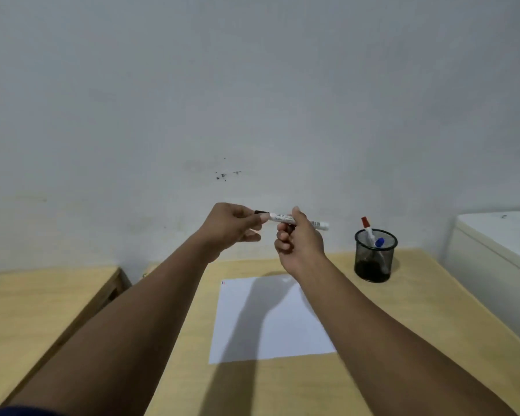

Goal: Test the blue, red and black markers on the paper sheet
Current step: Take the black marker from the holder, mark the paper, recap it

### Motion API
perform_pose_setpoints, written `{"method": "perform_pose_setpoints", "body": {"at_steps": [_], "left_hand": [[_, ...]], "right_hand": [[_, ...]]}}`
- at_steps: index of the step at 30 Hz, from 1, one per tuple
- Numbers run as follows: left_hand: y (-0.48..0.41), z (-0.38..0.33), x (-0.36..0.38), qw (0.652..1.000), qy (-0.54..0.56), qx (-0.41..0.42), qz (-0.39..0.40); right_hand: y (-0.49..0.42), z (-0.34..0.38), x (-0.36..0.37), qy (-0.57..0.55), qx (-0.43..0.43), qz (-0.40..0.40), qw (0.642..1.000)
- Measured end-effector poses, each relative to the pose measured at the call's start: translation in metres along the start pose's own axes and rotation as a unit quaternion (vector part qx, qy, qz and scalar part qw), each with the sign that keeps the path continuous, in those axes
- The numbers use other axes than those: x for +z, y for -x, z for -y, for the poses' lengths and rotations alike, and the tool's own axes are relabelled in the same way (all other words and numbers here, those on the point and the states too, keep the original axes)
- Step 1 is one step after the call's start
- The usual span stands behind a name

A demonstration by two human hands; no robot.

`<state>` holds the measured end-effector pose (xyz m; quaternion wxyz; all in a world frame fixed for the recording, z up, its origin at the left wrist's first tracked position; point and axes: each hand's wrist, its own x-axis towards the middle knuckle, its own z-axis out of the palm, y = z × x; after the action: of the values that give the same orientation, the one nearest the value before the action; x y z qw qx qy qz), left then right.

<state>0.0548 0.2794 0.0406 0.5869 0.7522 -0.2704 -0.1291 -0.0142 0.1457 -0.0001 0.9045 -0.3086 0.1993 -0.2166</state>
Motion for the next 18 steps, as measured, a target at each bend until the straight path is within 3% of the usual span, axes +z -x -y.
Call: {"method": "perform_pose_setpoints", "body": {"at_steps": [4, 11, 16, 18], "left_hand": [[0.023, 0.031, -0.028, 0.999, 0.024, -0.025, -0.023], [0.033, 0.064, -0.057, 0.997, -0.040, -0.050, -0.034], [0.035, 0.097, -0.063, 0.992, 0.035, -0.090, -0.086], [0.038, 0.119, -0.066, 0.991, -0.054, -0.065, -0.101]], "right_hand": [[0.004, -0.036, 0.017, 0.083, -0.009, 0.016, 0.996], [0.005, -0.077, 0.028, 0.153, 0.028, 0.093, 0.983], [-0.013, -0.068, 0.021, 0.166, 0.021, 0.137, 0.976], [-0.024, -0.059, 0.015, 0.173, 0.008, 0.135, 0.976]]}}
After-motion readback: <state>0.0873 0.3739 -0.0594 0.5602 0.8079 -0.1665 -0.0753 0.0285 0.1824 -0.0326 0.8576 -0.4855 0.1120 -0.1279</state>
